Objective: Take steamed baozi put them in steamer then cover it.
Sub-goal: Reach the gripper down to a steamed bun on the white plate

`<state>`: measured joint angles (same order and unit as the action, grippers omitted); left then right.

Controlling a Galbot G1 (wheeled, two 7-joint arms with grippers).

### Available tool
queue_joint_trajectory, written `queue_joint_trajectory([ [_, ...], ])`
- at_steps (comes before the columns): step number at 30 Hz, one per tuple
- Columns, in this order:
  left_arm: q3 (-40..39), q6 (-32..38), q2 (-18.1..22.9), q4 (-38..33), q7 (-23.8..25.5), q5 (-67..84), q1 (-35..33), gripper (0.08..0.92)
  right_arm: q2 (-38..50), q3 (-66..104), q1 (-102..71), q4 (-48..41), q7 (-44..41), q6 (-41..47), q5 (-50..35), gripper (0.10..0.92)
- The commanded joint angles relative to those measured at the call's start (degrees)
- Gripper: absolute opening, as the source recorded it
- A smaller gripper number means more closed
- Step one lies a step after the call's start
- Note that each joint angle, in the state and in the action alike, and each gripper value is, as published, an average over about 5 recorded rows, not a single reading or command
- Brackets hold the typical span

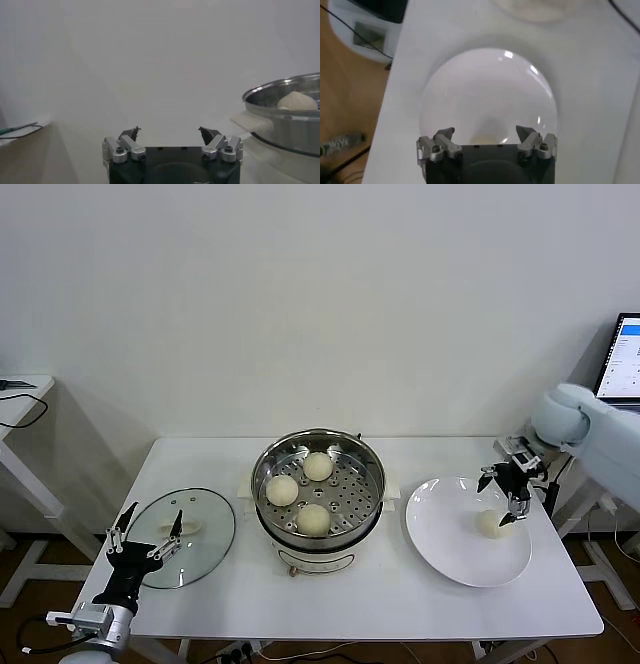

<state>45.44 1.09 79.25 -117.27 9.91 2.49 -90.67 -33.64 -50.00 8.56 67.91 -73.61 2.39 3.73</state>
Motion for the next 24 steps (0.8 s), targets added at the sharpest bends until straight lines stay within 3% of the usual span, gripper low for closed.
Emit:
queue_joint_trajectory([
  [1, -0.07, 0.18, 0.08, 0.1, 0.08, -0.06, -0.12, 0.823, -1.16, 9.0, -9.9, -6.04, 4.67, 0.42, 5.14, 0.823],
  [24, -0.01, 0.41, 0.29, 1.15, 0.15, -0.2, 0.14, 0.823, -6.18, 13.25, -13.01, -13.82, 7.16, -2.38, 10.86, 0.823],
])
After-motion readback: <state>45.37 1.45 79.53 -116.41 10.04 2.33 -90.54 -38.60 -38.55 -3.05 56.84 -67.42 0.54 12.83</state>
